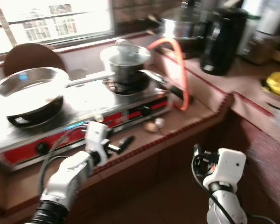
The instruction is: Kitchen organization
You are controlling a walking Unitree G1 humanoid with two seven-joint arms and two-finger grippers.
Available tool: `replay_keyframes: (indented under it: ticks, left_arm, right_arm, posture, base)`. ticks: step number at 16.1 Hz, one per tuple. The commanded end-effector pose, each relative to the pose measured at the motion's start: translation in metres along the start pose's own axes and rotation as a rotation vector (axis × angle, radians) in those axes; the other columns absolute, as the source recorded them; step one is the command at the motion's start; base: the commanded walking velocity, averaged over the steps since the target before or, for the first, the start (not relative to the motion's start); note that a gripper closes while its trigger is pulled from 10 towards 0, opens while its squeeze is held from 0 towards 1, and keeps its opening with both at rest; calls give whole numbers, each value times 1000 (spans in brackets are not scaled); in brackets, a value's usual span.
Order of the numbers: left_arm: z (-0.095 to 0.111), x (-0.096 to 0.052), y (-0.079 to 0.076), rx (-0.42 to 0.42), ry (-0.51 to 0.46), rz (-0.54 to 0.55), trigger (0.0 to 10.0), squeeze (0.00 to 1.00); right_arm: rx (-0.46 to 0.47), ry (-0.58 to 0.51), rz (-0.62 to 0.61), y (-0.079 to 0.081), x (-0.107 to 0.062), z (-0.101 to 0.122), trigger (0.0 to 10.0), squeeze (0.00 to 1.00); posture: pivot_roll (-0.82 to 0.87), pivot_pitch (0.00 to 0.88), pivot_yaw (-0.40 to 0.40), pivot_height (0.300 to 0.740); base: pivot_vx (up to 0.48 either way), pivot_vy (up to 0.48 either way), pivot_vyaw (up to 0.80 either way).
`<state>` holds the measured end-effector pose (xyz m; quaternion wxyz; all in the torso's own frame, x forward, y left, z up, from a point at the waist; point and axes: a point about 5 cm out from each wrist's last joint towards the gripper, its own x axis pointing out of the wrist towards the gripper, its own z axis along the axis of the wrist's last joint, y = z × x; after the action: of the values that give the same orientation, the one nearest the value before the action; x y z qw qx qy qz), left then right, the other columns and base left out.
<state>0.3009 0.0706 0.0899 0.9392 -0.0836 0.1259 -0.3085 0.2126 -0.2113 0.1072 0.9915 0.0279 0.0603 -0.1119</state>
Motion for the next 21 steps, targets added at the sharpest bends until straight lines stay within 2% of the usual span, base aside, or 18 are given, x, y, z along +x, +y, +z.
replay_keyframes:
  ticks: [1, 6, 21]
  left_arm:
    - [4, -1, 0, 3, -4, -11, 10000, 0]
    - [5, -1, -6, -4, -2, -74, 10000, 0]
    - [-1, -1, -8, -37, 36, -99, 10000, 0]
  right_arm:
    - [-1, -13, -8, -1, -1, 5, 10000, 0]
    - [-17, -14, -9, -2, -1, 6, 10000, 0]
    - [-18, 2, -2, -1, -3, 3, 10000, 0]
  posture:
    - [-57, 0, 44, 740]
    - [-63, 0, 44, 740]
    - [-69, 0, 39, 740]
  base:
    - [0, 0, -725]
    - [0, 0, -715]
    - [0, 0, -706]
